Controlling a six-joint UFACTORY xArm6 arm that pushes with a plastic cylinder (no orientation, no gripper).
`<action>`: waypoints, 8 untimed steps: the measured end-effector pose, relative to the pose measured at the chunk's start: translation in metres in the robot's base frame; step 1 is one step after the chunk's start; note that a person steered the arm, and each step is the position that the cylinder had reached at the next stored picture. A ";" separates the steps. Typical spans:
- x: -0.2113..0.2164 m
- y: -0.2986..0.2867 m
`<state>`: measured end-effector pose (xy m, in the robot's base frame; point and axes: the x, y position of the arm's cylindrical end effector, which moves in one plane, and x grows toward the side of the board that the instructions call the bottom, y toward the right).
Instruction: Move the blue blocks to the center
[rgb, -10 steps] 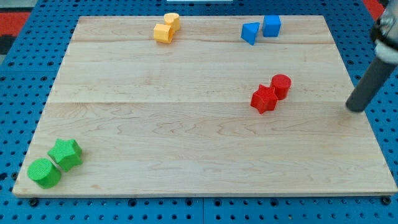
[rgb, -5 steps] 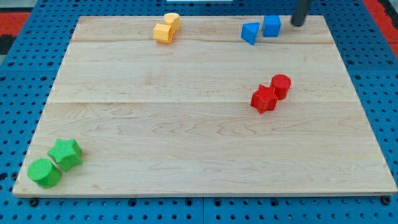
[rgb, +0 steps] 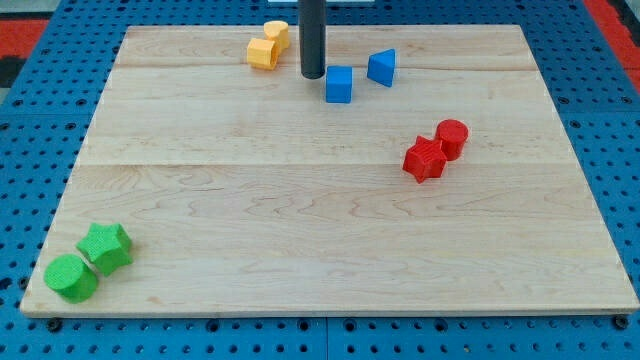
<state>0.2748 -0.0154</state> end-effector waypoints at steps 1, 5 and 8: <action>-0.052 0.027; -0.019 0.097; 0.037 0.032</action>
